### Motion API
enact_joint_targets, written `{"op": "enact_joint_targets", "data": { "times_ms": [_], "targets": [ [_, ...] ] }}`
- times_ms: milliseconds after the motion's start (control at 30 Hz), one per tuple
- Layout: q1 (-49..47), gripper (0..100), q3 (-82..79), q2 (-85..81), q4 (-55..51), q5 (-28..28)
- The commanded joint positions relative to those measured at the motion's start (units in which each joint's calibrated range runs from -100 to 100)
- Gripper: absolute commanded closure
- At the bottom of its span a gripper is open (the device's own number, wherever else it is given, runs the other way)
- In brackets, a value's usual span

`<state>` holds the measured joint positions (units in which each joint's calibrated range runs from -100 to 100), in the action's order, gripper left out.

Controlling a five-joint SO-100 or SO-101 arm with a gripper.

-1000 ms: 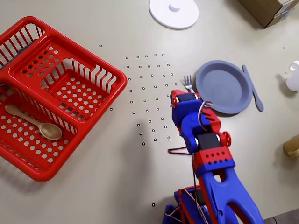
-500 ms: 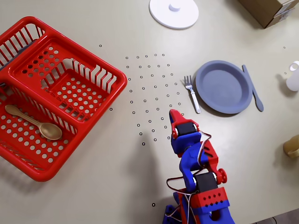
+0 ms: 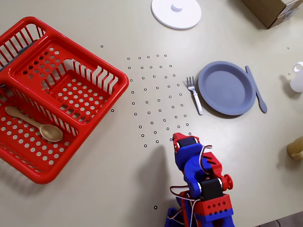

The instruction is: Push the fork on the left side of the plate

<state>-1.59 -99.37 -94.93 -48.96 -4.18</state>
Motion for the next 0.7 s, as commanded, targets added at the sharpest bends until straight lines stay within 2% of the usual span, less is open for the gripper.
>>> {"op": "enact_joint_targets", "data": {
  "times_ms": [0, 667],
  "targets": [
    [1.0, 100, -0.5, -1.0, -2.0, -1.2],
    [1.2, 100, -0.5, -0.9, -2.3, 0.7]
  ]
}}
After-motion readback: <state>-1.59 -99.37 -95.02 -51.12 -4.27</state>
